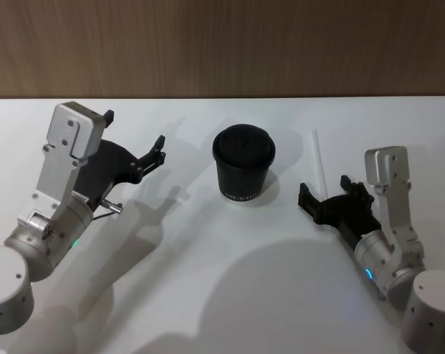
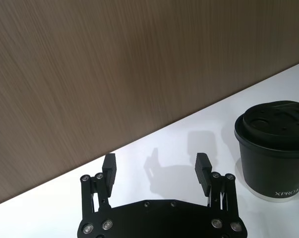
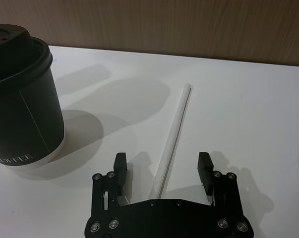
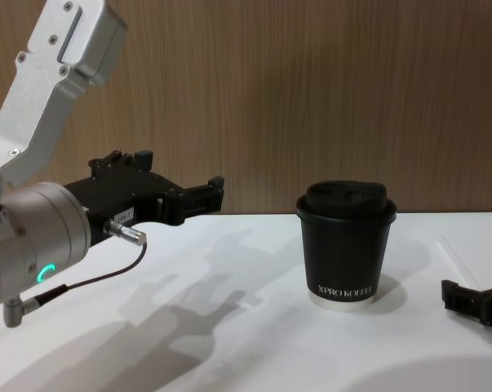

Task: Pick up the straw with one hand, pass it to the other hand, and insert it into the cup.

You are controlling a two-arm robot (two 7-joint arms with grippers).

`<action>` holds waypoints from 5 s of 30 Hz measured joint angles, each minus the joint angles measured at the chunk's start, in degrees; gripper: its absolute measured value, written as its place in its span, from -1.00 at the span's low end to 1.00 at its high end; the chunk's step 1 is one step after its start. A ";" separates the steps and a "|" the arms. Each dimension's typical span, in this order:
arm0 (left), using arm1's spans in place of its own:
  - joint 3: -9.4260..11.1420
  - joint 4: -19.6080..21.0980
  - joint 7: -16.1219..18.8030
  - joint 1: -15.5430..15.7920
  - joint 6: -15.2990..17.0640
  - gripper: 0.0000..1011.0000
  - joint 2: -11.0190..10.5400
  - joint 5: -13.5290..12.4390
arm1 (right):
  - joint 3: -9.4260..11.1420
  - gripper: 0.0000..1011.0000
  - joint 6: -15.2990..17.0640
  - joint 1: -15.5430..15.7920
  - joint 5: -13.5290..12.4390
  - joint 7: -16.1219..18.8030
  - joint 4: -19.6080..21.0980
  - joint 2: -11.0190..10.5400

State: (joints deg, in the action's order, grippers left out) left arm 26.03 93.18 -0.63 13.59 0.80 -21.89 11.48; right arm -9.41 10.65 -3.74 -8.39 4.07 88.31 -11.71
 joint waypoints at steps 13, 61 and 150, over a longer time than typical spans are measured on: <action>0.00 0.00 0.00 0.01 0.00 0.98 0.00 0.00 | 0.07 0.02 0.12 -0.01 0.07 0.08 -0.09 0.12; 0.00 0.00 0.00 0.00 0.00 0.98 0.00 0.00 | -0.40 -1.00 -8.44 -0.26 3.98 0.17 -1.38 -1.25; 0.00 0.00 0.00 0.01 0.00 0.98 0.00 0.00 | -2.46 -1.00 -33.08 0.98 -10.34 22.58 14.88 -9.79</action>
State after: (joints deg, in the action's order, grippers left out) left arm 26.02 93.18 -0.63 13.59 0.80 -21.90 11.48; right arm -11.86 -22.43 -2.75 -18.73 26.64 103.19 -21.50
